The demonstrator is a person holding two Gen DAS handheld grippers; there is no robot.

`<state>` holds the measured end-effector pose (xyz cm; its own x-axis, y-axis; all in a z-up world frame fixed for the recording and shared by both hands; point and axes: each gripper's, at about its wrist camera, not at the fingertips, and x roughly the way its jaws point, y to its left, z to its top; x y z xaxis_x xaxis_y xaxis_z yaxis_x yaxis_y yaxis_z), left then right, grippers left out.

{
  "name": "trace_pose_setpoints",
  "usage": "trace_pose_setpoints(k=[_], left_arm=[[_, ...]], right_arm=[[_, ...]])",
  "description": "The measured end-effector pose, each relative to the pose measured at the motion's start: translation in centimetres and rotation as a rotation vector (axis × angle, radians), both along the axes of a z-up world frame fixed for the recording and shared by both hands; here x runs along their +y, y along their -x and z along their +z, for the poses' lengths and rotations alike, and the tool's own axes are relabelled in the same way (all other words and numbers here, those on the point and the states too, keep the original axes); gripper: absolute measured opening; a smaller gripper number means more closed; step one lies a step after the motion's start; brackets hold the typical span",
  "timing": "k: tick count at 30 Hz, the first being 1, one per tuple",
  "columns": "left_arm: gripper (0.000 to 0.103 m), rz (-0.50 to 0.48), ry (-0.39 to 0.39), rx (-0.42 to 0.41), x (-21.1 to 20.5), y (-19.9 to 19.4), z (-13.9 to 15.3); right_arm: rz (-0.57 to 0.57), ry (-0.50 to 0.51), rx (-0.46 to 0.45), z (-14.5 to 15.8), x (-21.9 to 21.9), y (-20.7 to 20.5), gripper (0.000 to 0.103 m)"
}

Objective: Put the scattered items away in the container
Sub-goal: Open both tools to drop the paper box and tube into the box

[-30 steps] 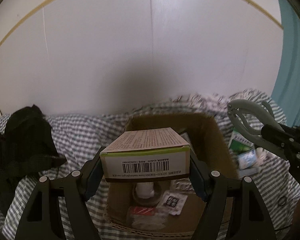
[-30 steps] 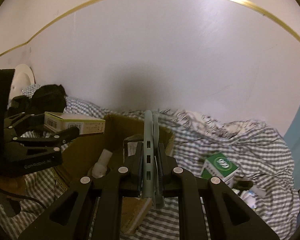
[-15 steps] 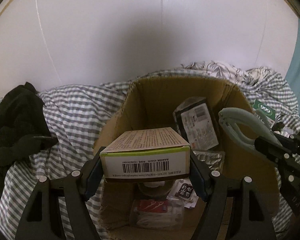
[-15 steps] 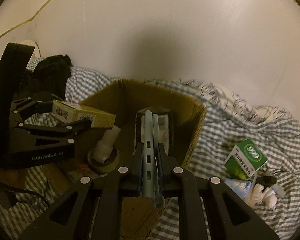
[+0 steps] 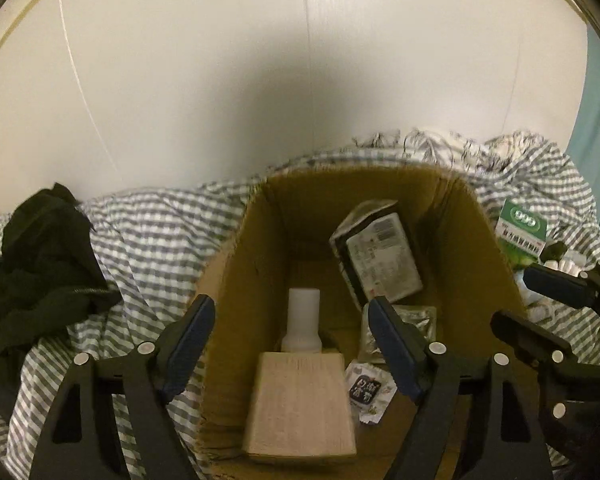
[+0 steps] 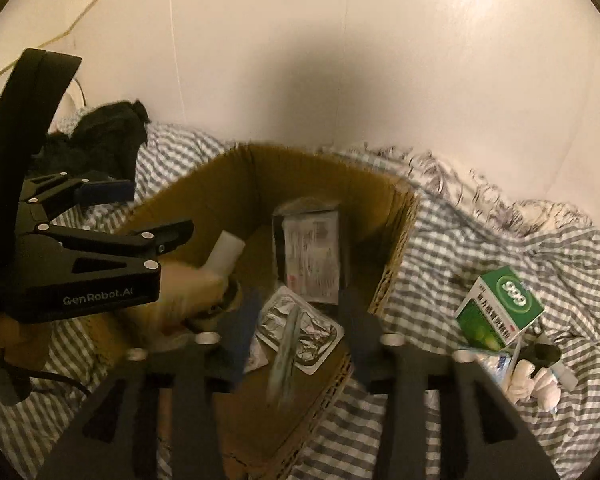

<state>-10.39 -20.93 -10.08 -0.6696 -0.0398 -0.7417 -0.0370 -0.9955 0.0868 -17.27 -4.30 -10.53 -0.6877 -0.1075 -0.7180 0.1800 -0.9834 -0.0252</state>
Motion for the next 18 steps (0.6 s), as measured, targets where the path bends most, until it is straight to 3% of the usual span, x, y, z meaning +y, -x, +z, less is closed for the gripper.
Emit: trace_pose_setpoints(k=[11, 14, 18], left_arm=[[0.086, 0.002, -0.025, 0.105, 1.0, -1.8, 5.2], [0.1, -0.01, -0.03, 0.134, 1.9, -2.4, 6.4], [0.102, -0.02, -0.043, 0.18, 3.3, -3.5, 7.9]], right_arm=[[-0.027, 0.002, 0.122, 4.3, 1.0, -2.9, 0.052], [-0.047, 0.008, 0.15, 5.4, 1.8, -3.9, 0.058], [-0.075, 0.012, 0.188, 6.8, 3.3, -5.1, 0.066]])
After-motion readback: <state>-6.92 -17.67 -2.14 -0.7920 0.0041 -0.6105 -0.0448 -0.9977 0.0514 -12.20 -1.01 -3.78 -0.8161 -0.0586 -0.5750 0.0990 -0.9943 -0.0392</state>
